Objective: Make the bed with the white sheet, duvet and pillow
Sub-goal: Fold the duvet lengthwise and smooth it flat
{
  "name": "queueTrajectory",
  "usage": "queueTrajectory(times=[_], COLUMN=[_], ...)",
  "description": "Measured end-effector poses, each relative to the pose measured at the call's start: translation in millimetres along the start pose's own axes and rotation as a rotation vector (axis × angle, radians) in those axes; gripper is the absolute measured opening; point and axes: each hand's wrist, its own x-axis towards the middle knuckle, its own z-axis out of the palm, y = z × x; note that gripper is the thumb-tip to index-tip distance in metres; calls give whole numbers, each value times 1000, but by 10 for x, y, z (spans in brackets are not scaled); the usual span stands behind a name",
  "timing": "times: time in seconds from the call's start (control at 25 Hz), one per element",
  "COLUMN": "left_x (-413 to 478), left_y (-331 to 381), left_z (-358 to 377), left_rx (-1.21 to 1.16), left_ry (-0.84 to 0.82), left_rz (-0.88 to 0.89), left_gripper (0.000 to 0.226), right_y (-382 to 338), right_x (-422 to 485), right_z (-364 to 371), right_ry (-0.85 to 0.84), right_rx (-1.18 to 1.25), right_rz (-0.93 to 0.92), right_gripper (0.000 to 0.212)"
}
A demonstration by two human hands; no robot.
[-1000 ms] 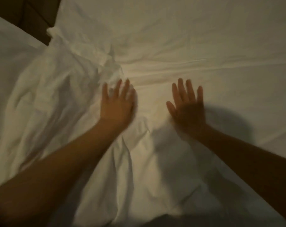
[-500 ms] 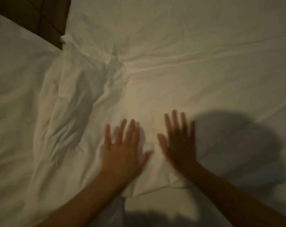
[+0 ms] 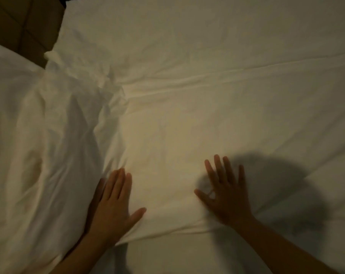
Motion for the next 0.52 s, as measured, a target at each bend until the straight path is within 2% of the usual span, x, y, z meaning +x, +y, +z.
queueTrajectory(times=[0.08, 0.16, 0.24, 0.32, 0.44, 0.52], left_x=[49, 256, 641, 1139, 2024, 2449], left_y=[294, 745, 1255, 1712, 2087, 2050], left_z=[-94, -153, -164, -189, -151, -125], left_rx=[-84, -155, -171, -177, -104, -13], left_ry=[156, 270, 325, 331, 263, 289], left_rz=[-40, 35, 95, 84, 181, 189], left_gripper=[80, 62, 53, 56, 62, 68], right_y=[168, 268, 486, 876, 1667, 2187], right_x=[-36, 6, 192, 630, 1470, 1921], right_z=[-22, -77, -147, -214, -110, -41], right_ry=[50, 111, 181, 239, 211, 197], right_rx=[51, 96, 105, 98, 67, -28], right_rz=[-30, -84, -111, -180, -456, -481], right_gripper=[76, 68, 61, 57, 53, 58])
